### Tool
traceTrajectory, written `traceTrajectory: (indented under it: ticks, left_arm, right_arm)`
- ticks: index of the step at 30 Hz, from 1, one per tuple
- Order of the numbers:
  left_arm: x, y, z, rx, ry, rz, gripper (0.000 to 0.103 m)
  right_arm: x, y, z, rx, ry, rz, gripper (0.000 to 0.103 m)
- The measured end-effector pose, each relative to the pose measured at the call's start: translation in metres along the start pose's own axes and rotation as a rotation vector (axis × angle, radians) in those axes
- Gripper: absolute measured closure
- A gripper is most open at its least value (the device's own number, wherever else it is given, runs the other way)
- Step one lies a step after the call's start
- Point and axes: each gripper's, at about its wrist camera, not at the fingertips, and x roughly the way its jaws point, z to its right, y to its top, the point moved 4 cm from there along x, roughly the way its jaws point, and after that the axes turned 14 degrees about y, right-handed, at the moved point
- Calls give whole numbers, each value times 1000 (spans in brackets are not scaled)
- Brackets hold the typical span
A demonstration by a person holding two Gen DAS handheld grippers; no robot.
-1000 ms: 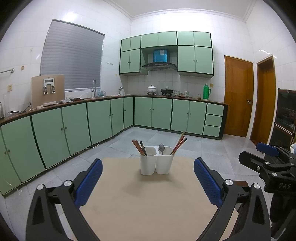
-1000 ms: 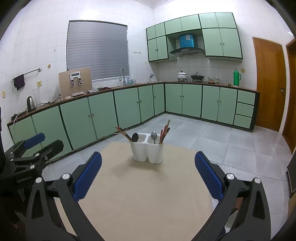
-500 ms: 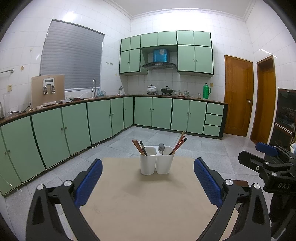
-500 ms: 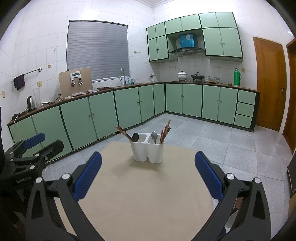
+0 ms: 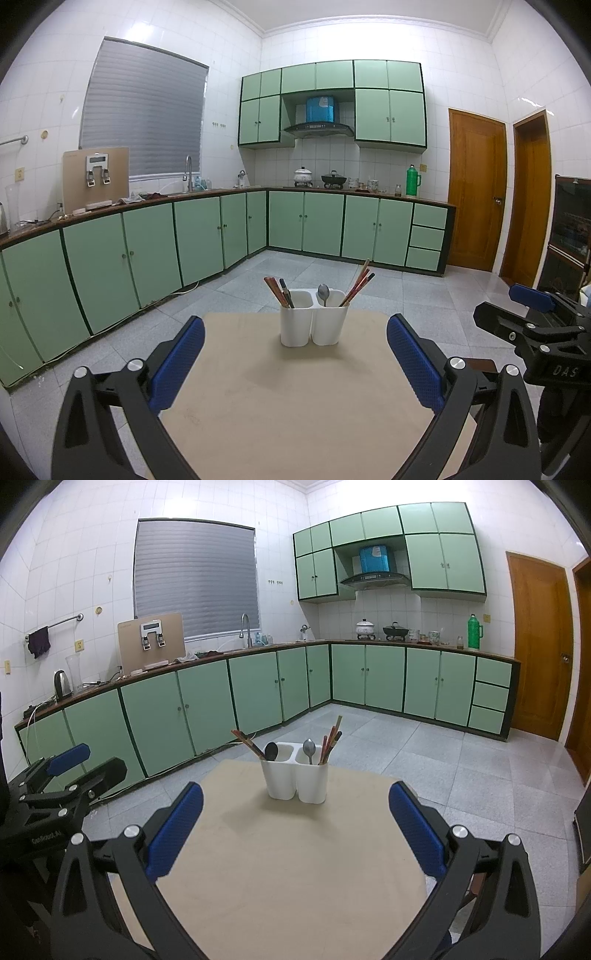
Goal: Organize utensils
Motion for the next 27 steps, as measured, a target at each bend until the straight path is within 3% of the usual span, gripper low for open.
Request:
traceTrajectory:
  ticks: [27]
  left_arm:
    - [1,-1,-1,0,1,-4,6]
  right_arm:
    - [1,-1,-1,-1,-1,-3,5]
